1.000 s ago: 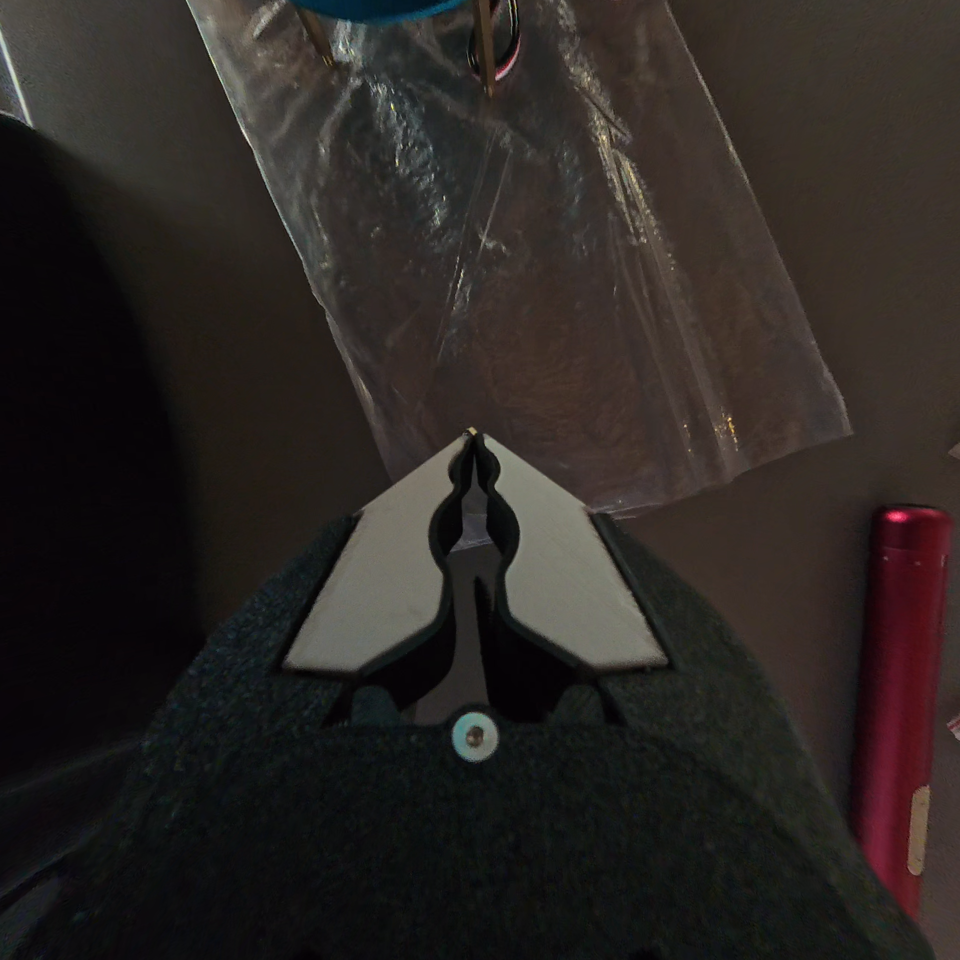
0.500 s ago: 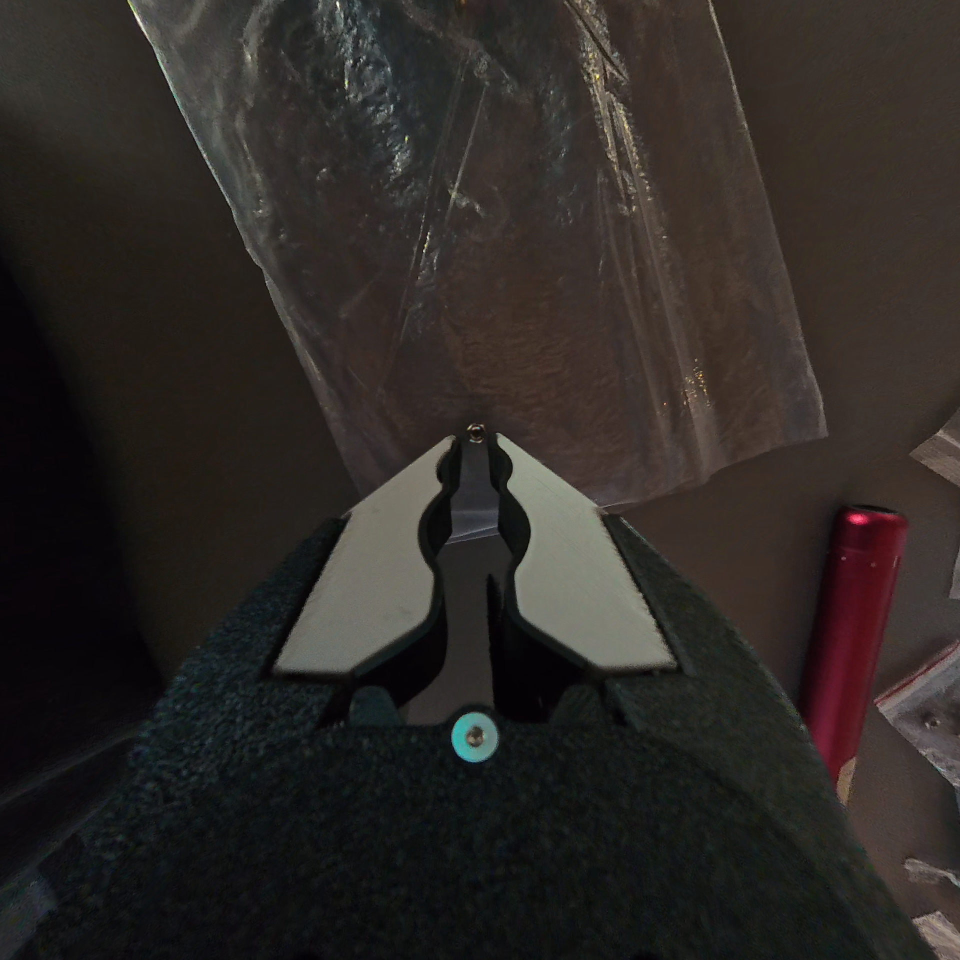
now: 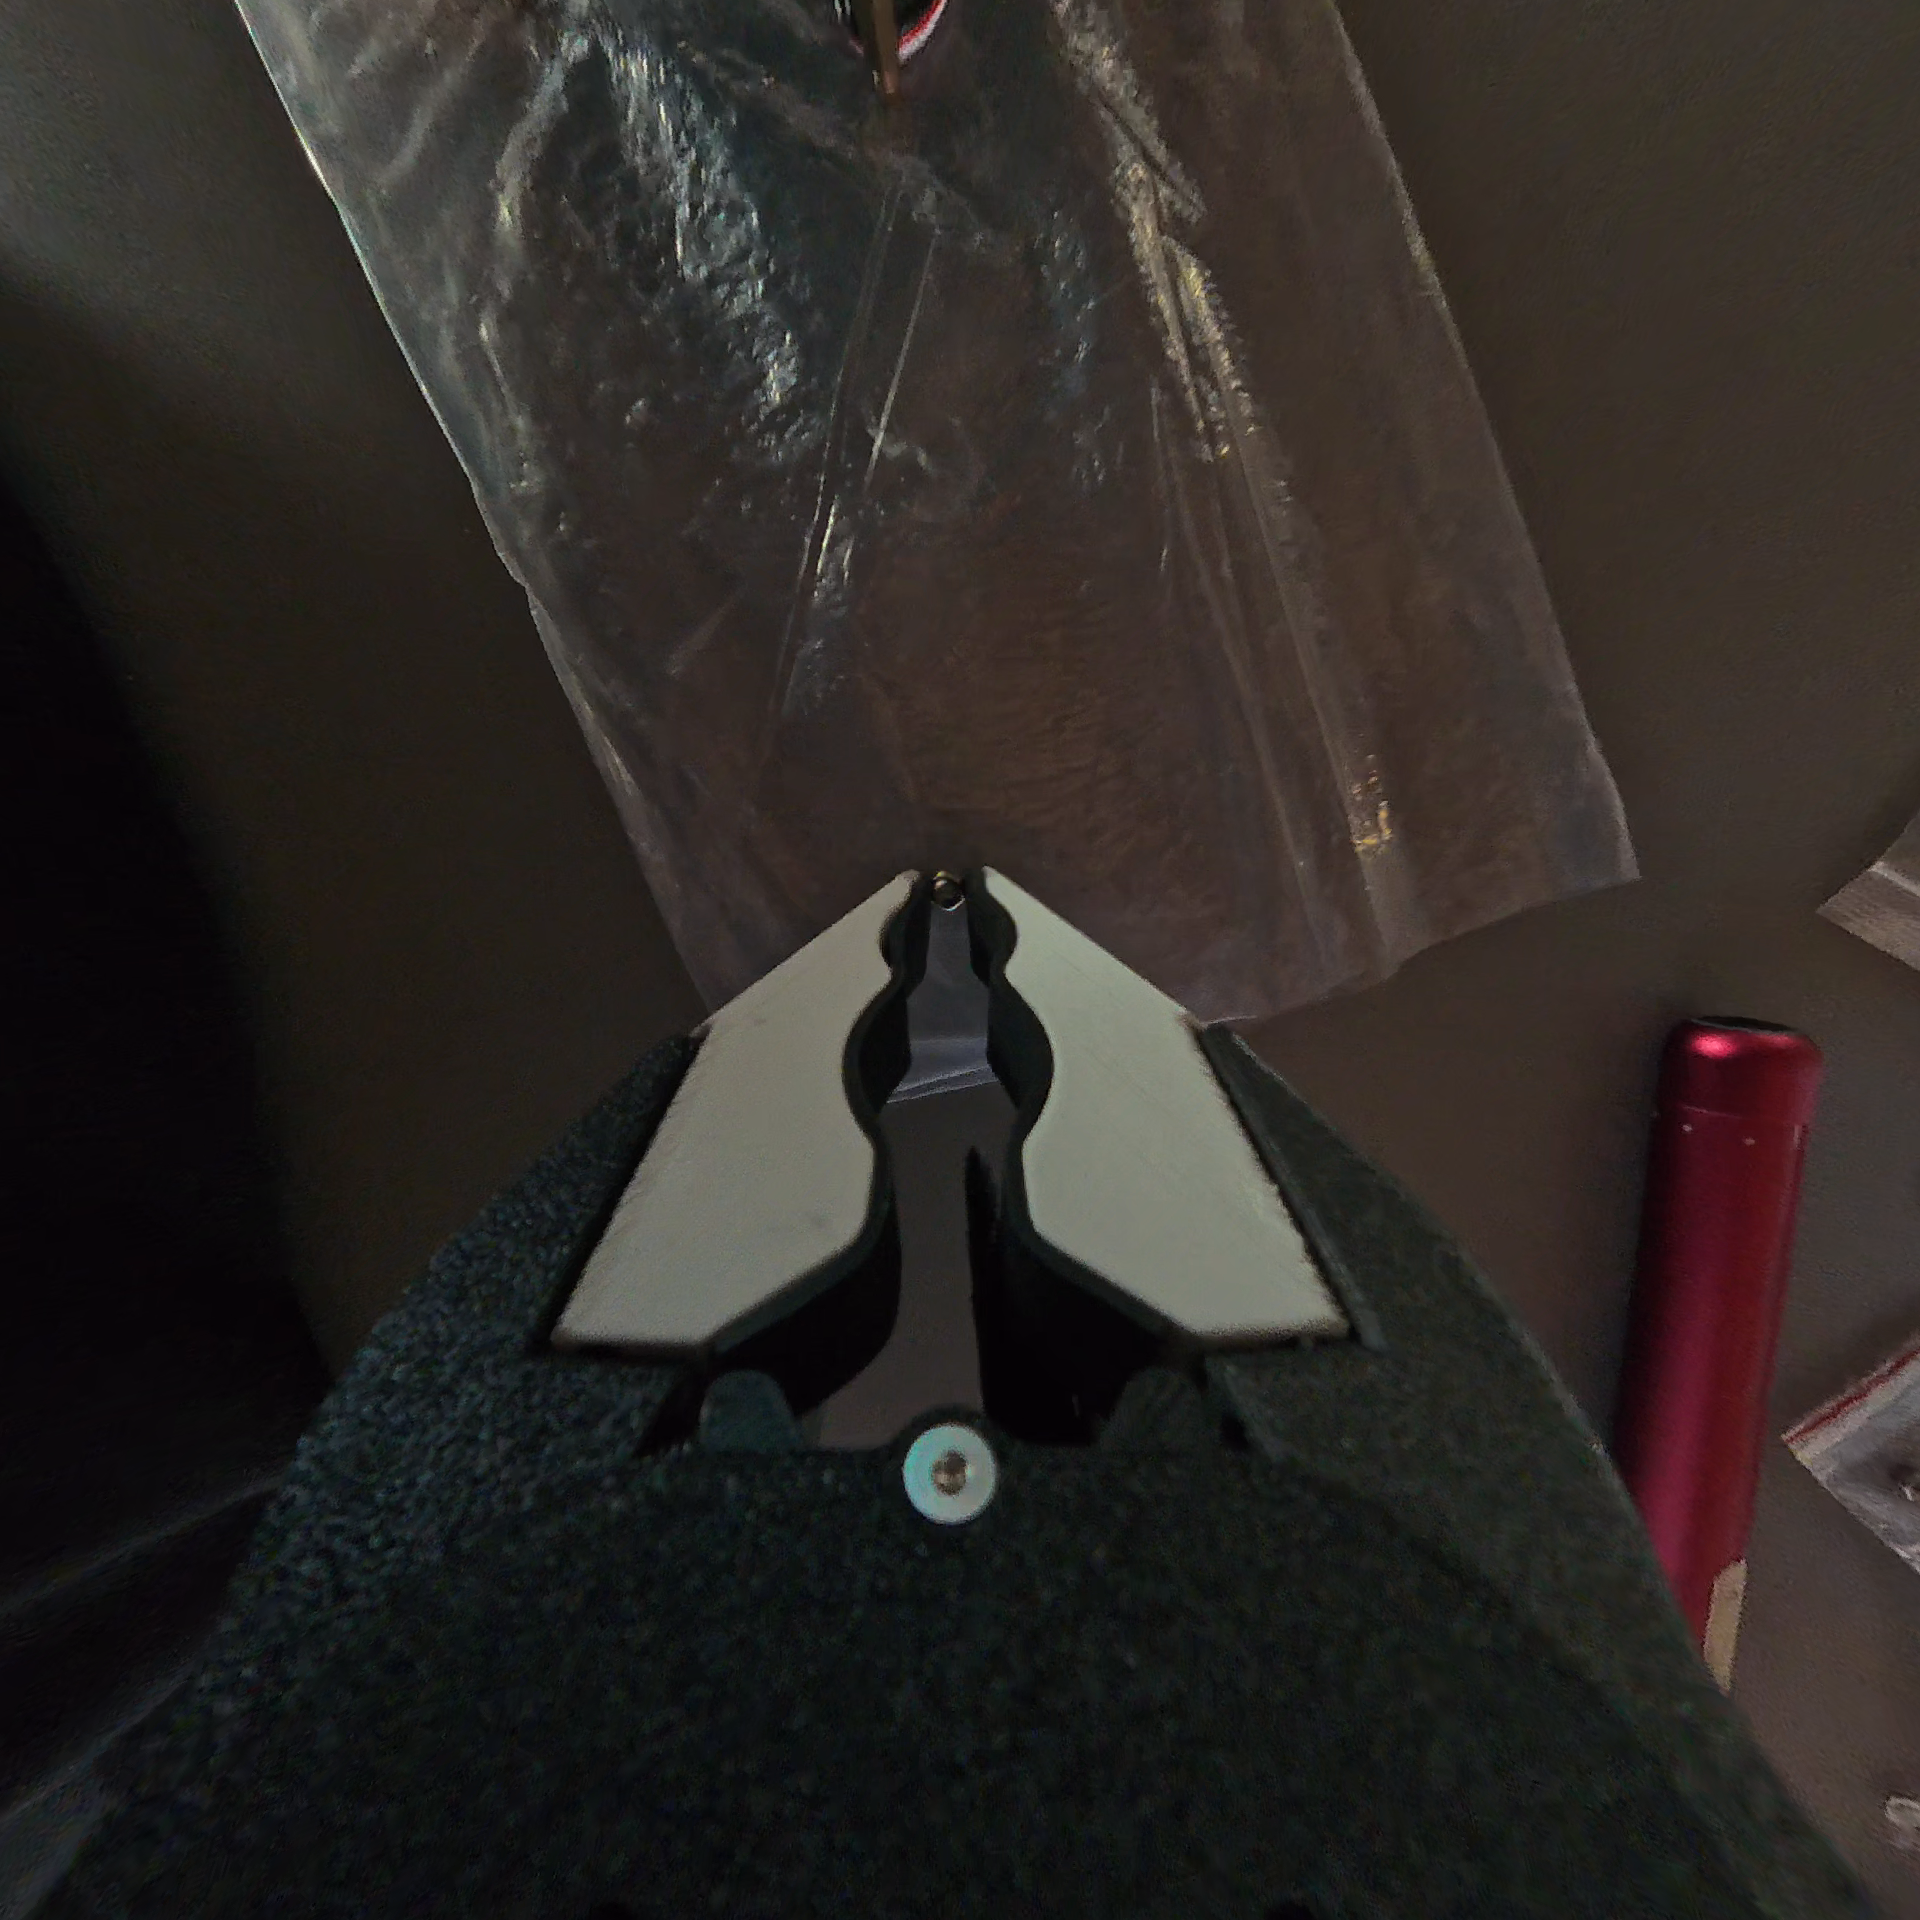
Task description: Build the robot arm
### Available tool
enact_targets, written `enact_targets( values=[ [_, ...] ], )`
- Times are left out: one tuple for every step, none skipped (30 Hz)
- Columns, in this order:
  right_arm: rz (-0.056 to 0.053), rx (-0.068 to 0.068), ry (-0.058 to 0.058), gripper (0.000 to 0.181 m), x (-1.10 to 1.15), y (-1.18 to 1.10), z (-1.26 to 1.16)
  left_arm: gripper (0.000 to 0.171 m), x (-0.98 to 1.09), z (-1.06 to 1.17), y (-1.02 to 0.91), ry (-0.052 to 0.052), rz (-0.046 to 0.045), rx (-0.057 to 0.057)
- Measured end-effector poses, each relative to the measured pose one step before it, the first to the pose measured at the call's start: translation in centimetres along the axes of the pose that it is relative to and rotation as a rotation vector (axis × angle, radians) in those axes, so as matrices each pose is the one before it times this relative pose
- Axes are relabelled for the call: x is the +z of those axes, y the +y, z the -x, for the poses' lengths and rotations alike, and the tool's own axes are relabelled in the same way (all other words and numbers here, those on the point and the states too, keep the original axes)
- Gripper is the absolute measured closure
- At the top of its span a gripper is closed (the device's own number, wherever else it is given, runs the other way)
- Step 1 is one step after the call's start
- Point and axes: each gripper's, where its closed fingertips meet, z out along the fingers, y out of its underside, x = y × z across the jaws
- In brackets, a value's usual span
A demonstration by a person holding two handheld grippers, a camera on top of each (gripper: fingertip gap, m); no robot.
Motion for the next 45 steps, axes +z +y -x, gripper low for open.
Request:
enact_targets(
  values=[
    [-0.0313,0.0079,-0.0002,0.176,-0.451,-0.446,-0.088,0.137,-0.076,-0.220,-0.349,-0.0015,-0.00498,0.0030],
    [-0.0400,0.0050,0.0052,0.176,-0.664,-0.747,-0.194,0.136,-0.002,-0.301,-0.335,0.0014,-0.00169,0.0044],
    [-0.0489,-0.0014,0.0098,0.175,-0.848,-1.115,-0.270,0.134,0.087,-0.384,-0.348,0.0069,0.00106,0.0047],
    [-0.0632,-0.0077,0.0035,0.175,-1.061,-1.656,-0.164,0.131,0.164,-0.400,-0.333,0.0081,0.00372,0.0051],
    [-0.0828,-0.0134,-0.0006,0.175,-1.232,-2.325,-0.110,0.128,0.243,-0.361,-0.317,0.0068,0.00653,0.0062],
    [-0.0900,-0.0202,-0.0001,0.175,-1.219,-2.782,-0.126,0.125,0.319,-0.356,-0.260,0.0076,0.01029,0.0078],
    [-0.0841,-0.0284,-0.0009,0.175,-1.068,-2.970,-0.149,0.122,0.375,-0.326,-0.161,0.0078,0.01587,0.0101],
    [-0.0857,-0.0377,-0.0032,0.175,-0.922,-3.172,-0.116,0.119,0.414,-0.261,-0.074,0.0052,0.01951,0.0126],
    [-0.0868,-0.0435,-0.0046,0.175,-0.692,-3.297,-0.100,0.117,0.418,-0.159,0.002,0.0009,0.02097,0.0134],
    [-0.0798,-0.0468,-0.0156,0.175,-0.373,-3.201,0.028,0.115,0.403,-0.091,0.068,-0.0005,0.02074,0.0137],
    [-0.0661,-0.0476,-0.0228,0.176,-0.028,-2.935,0.111,0.115,0.325,-0.061,0.078,-0.0015,0.01731,0.0138],
    [-0.0474,-0.0478,-0.0316,0.176,0.280,-2.493,0.197,0.115,0.271,-0.070,0.070,-0.0017,0.01393,0.0126],
    [-0.0329,-0.0446,-0.0248,0.176,0.478,-2.056,0.033,0.114,0.189,-0.069,0.039,-0.0027,0.01044,0.0101],
    [-0.0167,-0.0393,-0.0276,0.176,0.666,-1.588,0.035,0.114,0.107,-0.026,0.014,-0.0055,0.00786,0.0092],
    [-0.0015,-0.0369,-0.0281,0.179,0.761,-1.156,0.035,0.115,0.031,0.027,0.023,-0.0096,0.00717,0.0089],
    [0.0055,-0.0371,-0.0256,0.180,0.812,-0.862,0.033,0.115,-0.006,0.101,0.018,-0.0124,0.00512,0.0071],
    [0.0160,-0.0343,-0.0249,0.180,0.828,-0.529,0.054,0.115,-0.024,0.054,0.021,-0.0089,0.00245,0.0033],
    [0.0259,-0.0314,-0.0199,0.179,0.807,-0.205,0.020,0.116,0.010,-0.021,0.031,-0.0023,0.00067,-0.0014],
    [0.0271,-0.0266,-0.0182,0.180,0.737,0.012,0.006,0.116,0.041,-0.031,0.056,-0.0006,-0.00048,-0.0031],
    [0.0193,-0.0184,-0.0160,0.180,0.646,0.081,-0.037,0.116,0.064,0.018,0.095,-0.0031,-0.00039,-0.0015],
    [0.0120,-0.0048,-0.0217,0.180,0.541,0.080,0.008,0.116,0.079,0.044,0.134,-0.0050,0.00067,0.0008],
    [0.0077,0.0074,-0.0321,0.180,0.479,0.041,0.160,0.117,0.074,0.052,0.162,-0.0051,0.00273,0.0012],
    [0.0065,0.0038,-0.0197,0.180,0.400,0.035,0.037,0.117,0.074,0.062,0.172,-0.0048,0.00339,0.0014],
    [0.0028,-0.0039,-0.0094,0.180,0.298,0.031,-0.048,0.119,0.046,0.056,0.084,-0.0058,-0.00187,0.0028],
    [0.0046,-0.0020,-0.0162,0.180,0.234,0.030,0.100,0.119,-0.002,0.031,-0.010,-0.0033,-0.00530,0.0011],
    [0.0040,-0.0002,-0.0119,0.180,0.168,-0.050,0.046,0.119,0.010,0.002,-0.005,-0.0003,-0.00362,-0.0024],
    [0.0045,-0.0054,-0.0127,0.180,0.129,-0.071,0.109,0.119,0.013,-0.002,-0.013,0.0000,-0.00260,-0.0025],
    [0.0094,-0.0090,-0.0124,0.180,0.093,-0.032,0.127,0.120,0.008,0.004,0.000,-0.0022,-0.00186,0.0007],
    [0.0100,-0.0090,-0.0108,0.180,0.071,-0.041,0.102,0.120,0.030,0.027,0.017,-0.0035,-0.00101,0.0027],
    [0.0094,-0.0055,-0.0127,0.180,0.054,-0.025,0.111,0.120,0.038,0.004,0.002,-0.0031,-0.00109,0.0025],
    [0.0113,-0.0025,-0.0155,0.180,0.055,0.046,0.117,0.121,0.038,0.022,0.007,-0.0047,-0.00056,0.0031],
    [0.0112,-0.0016,-0.0059,0.180,0.065,0.091,-0.028,0.122,0.036,0.048,0.021,-0.0068,0.00077,0.0052],
    [0.0135,-0.0014,-0.0062,0.180,0.094,0.156,-0.030,0.123,0.025,0.038,0.043,-0.0065,0.00182,0.0066],
    [0.0110,-0.0036,0.0000,0.180,0.089,0.134,-0.101,0.123,0.016,0.015,0.028,-0.0048,0.00205,0.0050],
    [-0.0008,-0.0031,-0.0053,0.180,0.037,-0.052,0.037,0.123,0.011,0.021,0.019,-0.0034,0.00149,0.0027],
    [0.0037,-0.0001,-0.0111,0.180,0.045,-0.003,0.139,0.123,-0.002,0.010,0.011,-0.0020,0.00039,0.0008],
    [0.0074,-0.0026,-0.0015,0.180,0.046,0.045,0.010,0.123,0.015,0.005,0.007,-0.0001,-0.00103,-0.0008],
    [0.0043,-0.0047,0.0050,0.180,0.038,0.033,-0.089,0.123,0.016,0.010,0.000,-0.0004,-0.00167,-0.0019],
    [0.0010,0.0004,-0.0029,0.180,0.017,-0.039,0.037,0.123,0.011,0.003,0.003,0.0007,-0.00164,-0.0020],
    [0.0003,-0.0004,-0.0033,0.179,0.020,-0.053,0.050,0.123,0.000,-0.019,0.000,0.0018,-0.00100,-0.0013],
    [-0.0010,-0.0036,0.0014,0.180,0.023,-0.065,0.024,0.123,0.000,-0.005,0.007,0.0010,-0.00033,0.0002],
    [-0.0006,-0.0036,0.0020,0.179,0.015,-0.052,0.009,0.123,-0.002,0.009,0.011,0.0005,-0.00007,0.0012],
    [-0.0006,-0.0014,-0.0018,0.180,-0.002,-0.026,0.069,0.123,-0.005,0.004,0.016,0.0006,0.00032,0.0007],
    [0.0004,0.0002,-0.0010,0.179,0.000,-0.009,0.049,0.123,0.000,0.008,0.000,0.0008,0.00056,0.0006],
    [-0.0001,-0.0003,-0.0036,0.180,-0.026,0.006,0.078,0.123,-0.002,0.003,0.010,0.0001,0.00090,0.0018]
  ],
)
